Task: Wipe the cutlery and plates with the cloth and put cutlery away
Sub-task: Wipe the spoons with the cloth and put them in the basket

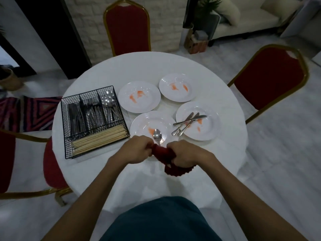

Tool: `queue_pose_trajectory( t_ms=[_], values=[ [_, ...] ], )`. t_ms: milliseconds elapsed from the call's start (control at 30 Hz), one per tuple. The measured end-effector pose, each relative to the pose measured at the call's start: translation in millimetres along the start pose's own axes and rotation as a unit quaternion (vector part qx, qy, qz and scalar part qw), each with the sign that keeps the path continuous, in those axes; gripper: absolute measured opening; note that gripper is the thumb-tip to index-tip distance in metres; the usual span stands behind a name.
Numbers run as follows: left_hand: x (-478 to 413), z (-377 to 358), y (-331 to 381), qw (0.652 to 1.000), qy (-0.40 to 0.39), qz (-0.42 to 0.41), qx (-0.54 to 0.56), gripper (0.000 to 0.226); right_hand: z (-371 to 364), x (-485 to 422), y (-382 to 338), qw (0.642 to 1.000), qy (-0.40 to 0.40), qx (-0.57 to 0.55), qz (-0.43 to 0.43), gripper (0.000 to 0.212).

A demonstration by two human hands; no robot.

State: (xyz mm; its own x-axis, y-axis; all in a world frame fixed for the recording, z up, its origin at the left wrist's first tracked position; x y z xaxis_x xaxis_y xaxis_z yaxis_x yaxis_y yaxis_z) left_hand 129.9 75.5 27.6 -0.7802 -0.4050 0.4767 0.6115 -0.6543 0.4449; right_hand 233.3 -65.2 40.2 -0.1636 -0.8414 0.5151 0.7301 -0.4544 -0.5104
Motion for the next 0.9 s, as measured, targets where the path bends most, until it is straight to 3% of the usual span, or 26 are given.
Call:
queue_pose_trajectory(
  t_ms=[67, 133, 267, 333, 467, 533, 600, 733, 833, 900],
  values=[
    [2, -7, 11, 0.998, 0.014, -0.028, -0.054, 0.015, -8, -3, 1, 1.000, -0.019, 0.012, -0.008, 0.017],
    [5, -10, 14, 0.998, 0.047, -0.033, -0.039, 0.016, -7, -2, 13, 0.999, 0.014, -0.048, 0.002, 0.015],
    [11, -13, -4, 0.983, 0.063, 0.038, 0.170, 0.012, 14, 7, 48, 0.948, 0.190, -0.255, 0.003, 0.021],
    [16, -16, -7, 0.978, 0.045, 0.052, 0.198, 0.016, 20, 6, 56, 0.891, 0.279, -0.357, -0.009, 0.024],
    [23, -27, 21, 0.968, -0.010, 0.026, 0.249, 0.025, 5, -3, 59, 0.688, 0.443, -0.570, -0.069, 0.024],
    [19, -27, 31, 0.970, 0.009, 0.021, 0.241, 0.024, -4, -2, 61, 0.642, 0.472, -0.596, -0.097, 0.024],
    [12, -14, 22, 0.967, 0.067, 0.037, 0.241, 0.022, -2, 6, 55, 0.672, 0.454, -0.579, -0.083, 0.023],
    [3, 25, -8, 0.958, 0.164, 0.059, 0.228, 0.011, 1, 26, 32, 0.809, 0.365, -0.460, -0.008, 0.018],
    [0, 38, -7, 0.956, 0.168, 0.039, 0.239, 0.003, -12, 26, 29, 0.923, 0.247, -0.295, 0.000, 0.016],
    [1, 37, -2, 0.963, 0.156, 0.024, 0.220, 0.004, -17, 23, 22, 0.976, 0.134, -0.169, 0.003, 0.016]
  ],
)
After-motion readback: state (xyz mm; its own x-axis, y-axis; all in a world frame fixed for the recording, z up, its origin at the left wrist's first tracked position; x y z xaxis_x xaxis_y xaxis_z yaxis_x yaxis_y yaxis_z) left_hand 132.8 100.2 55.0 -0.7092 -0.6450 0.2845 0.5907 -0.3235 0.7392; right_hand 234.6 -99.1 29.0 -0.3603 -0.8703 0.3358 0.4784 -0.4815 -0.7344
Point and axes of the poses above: each hand's wrist, its own x-axis away from the middle knuckle, its own z-axis out of the back of the hand, y = z × x, the point moved 4 cm from there along -x, towards the middle knuckle, and after that the axes turned 11 degrees about z, right-handed, at the moved point
